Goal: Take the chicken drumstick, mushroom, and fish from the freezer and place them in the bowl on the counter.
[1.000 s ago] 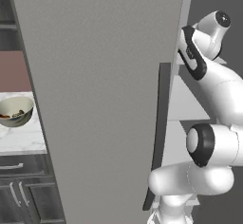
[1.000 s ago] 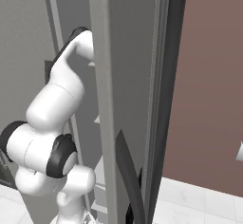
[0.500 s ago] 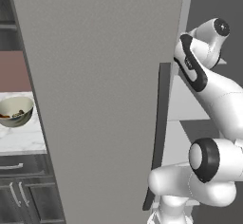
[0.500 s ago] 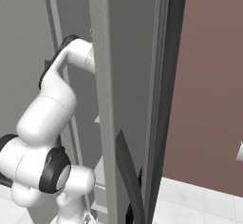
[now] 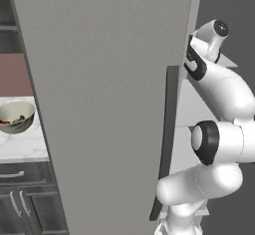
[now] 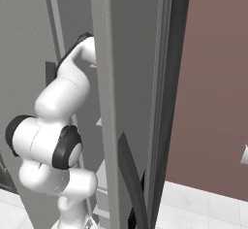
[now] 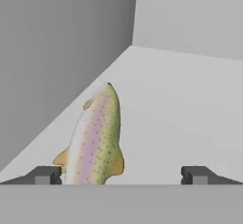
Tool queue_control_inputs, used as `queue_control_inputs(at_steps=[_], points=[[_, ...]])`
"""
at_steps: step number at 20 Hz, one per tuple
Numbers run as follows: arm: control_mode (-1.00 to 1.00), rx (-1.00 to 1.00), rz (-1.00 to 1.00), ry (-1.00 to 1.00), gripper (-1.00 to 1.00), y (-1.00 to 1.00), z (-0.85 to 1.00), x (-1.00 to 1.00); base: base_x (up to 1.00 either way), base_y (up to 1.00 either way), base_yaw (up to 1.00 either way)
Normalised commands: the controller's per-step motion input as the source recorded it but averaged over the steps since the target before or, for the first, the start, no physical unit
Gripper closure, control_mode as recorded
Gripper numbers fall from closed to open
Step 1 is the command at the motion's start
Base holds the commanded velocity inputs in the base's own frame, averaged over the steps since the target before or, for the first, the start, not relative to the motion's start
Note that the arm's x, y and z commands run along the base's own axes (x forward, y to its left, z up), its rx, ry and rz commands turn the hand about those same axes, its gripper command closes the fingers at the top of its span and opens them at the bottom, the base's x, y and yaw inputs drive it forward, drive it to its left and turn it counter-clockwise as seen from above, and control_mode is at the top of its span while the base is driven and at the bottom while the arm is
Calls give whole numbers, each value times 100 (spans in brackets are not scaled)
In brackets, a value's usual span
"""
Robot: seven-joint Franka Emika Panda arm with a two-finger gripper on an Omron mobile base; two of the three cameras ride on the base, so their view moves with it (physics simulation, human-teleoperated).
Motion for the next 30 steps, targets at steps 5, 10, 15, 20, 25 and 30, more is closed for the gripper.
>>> queue_control_inputs(at_steps=[5, 10, 15, 20, 25, 30], points=[[-100, -7, 0, 3, -100, 12, -59, 33, 0, 0, 0], [-100, -8, 0, 1, 100, 29, -88, 8, 0, 0, 0], [-100, 0, 0, -2, 100, 0, -12, 6, 0, 0, 0], [-100, 0, 0, 0, 100, -3, -9, -15, 0, 0, 0], [-100, 3, -5, -6, 100, -20, 58, -98, 0, 0, 0], [-100, 0, -2, -10, 100, -6, 8, -100, 0, 0, 0]])
